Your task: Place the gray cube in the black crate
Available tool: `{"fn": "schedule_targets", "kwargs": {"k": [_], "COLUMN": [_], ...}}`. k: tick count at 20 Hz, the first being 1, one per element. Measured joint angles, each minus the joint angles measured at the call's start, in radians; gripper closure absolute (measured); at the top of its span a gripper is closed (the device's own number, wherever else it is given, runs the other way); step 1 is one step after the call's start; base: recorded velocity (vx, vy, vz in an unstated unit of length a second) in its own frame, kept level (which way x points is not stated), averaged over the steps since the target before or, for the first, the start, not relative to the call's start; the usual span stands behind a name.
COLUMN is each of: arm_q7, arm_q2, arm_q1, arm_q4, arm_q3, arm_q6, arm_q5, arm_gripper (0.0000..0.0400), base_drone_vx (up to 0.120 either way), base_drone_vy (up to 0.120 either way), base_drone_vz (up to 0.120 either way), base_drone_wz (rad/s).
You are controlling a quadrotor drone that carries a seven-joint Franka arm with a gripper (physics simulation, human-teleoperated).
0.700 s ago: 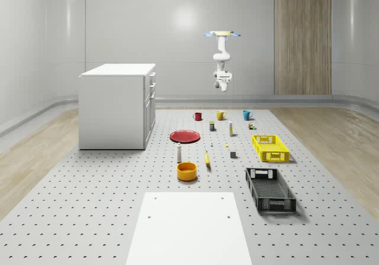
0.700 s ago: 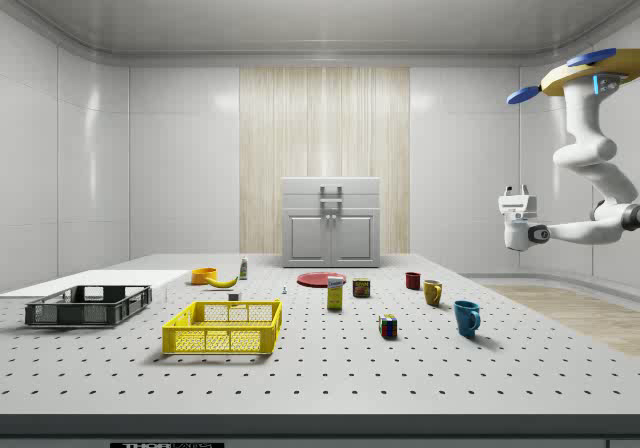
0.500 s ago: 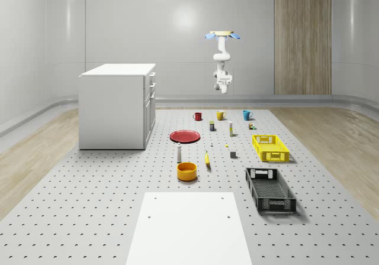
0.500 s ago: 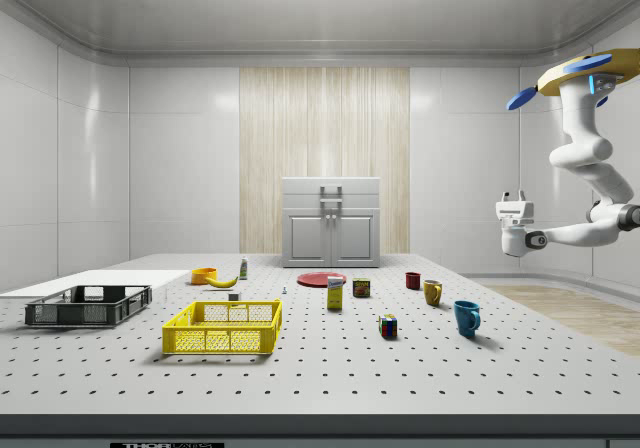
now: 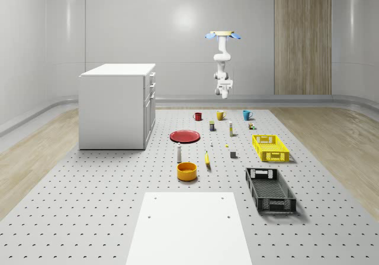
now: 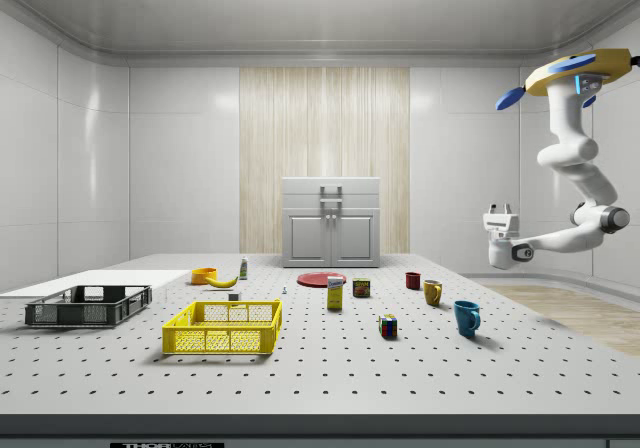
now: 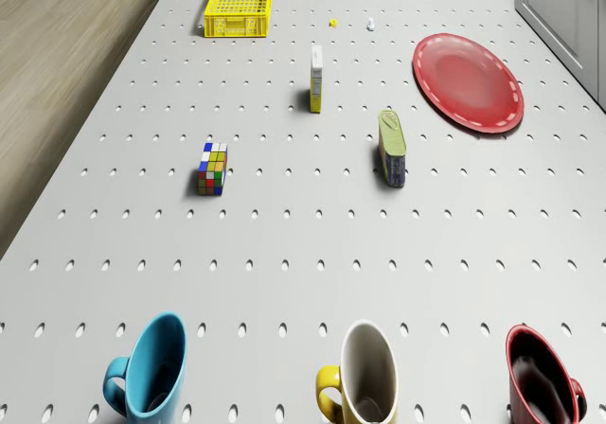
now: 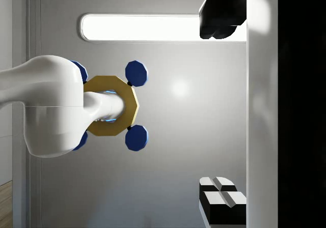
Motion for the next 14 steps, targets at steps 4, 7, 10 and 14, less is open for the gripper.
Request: {"fn": "schedule_targets", "kwargs": {"k": [4,7,10,14], "arm_q7": [0.000,-0.001,-0.001,-0.001], "arm_q2": [0.009,0.012,0.012,0.012], "arm_q1": [-0.001,-0.001,-0.002,-0.002], "arm_q4": [0.025,0.034,0.037,0.038], "arm_q3": [0.000,0.001,0.001,0.001], "arm_q6": [-0.013,-0.016,-0.017,-0.016], "arm_q5": [0.000,0.000,0.001,0.001], "arm_gripper": [0.0000,0.0000,0.0000,0.0000], "base_drone_vx": [0.120,0.120,0.120,0.120], "base_drone_vy": [0.000,0.000,0.000,0.000], "base_drone_vz": [0.000,0.000,0.000,0.000], "base_drone_wz": [0.000,0.000,0.000,0.000]}}
